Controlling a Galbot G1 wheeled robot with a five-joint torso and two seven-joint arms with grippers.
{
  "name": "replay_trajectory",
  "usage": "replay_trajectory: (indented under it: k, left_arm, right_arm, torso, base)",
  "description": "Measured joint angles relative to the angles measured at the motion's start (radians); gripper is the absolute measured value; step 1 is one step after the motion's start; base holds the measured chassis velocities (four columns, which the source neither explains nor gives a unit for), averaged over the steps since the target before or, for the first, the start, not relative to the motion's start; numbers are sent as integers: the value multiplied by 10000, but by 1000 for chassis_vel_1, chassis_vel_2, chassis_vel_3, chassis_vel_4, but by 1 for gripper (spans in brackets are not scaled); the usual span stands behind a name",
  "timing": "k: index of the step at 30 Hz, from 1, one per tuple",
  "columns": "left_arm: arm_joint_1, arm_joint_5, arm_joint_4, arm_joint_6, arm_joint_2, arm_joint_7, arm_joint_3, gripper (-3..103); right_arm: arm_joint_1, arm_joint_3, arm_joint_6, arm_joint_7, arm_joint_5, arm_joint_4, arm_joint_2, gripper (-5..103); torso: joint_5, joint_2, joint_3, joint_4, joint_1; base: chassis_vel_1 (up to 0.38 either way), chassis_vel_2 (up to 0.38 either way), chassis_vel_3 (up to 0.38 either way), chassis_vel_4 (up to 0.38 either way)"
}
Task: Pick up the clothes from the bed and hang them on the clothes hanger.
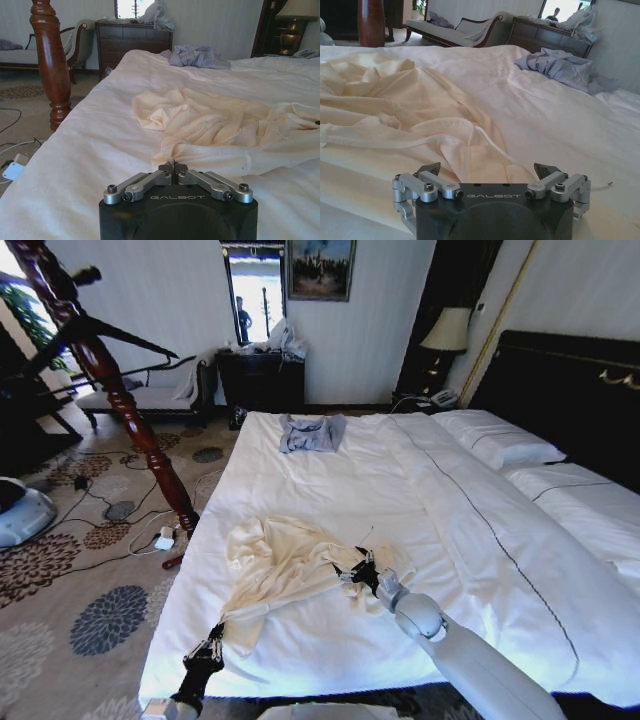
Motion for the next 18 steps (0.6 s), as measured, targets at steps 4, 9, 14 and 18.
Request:
replay_trajectory:
  k: [4, 9, 14, 18]
  left_arm:
    - [2, -55, 3, -38, -5, 5, 0, 1]
    - [66, -97, 19, -110, -7, 12, 1, 1]
    - [91, -109, 28, -151, -7, 13, 76, 1]
    - [119, -124, 27, -194, -8, 14, 91, 1]
  right_arm:
    - [153, -76, -36, 86, 23, -87, 66, 100]
    - [235, -177, -56, 129, -124, -275, 54, 96]
    - [396, -197, -114, 263, -223, -488, 109, 94]
    - [482, -159, -144, 353, -117, -532, 72, 96]
  torso:
    - [-1, 0, 0, 2, 0]
    - [0, 0, 0, 1, -1]
    - [0, 0, 0, 2, -2]
    - [0, 0, 0, 2, -2]
  base:
    - [0, 0, 0, 0]
    - [0, 0, 0, 0]
    - [0, 0, 0, 0]
    - [0, 0, 0, 0]
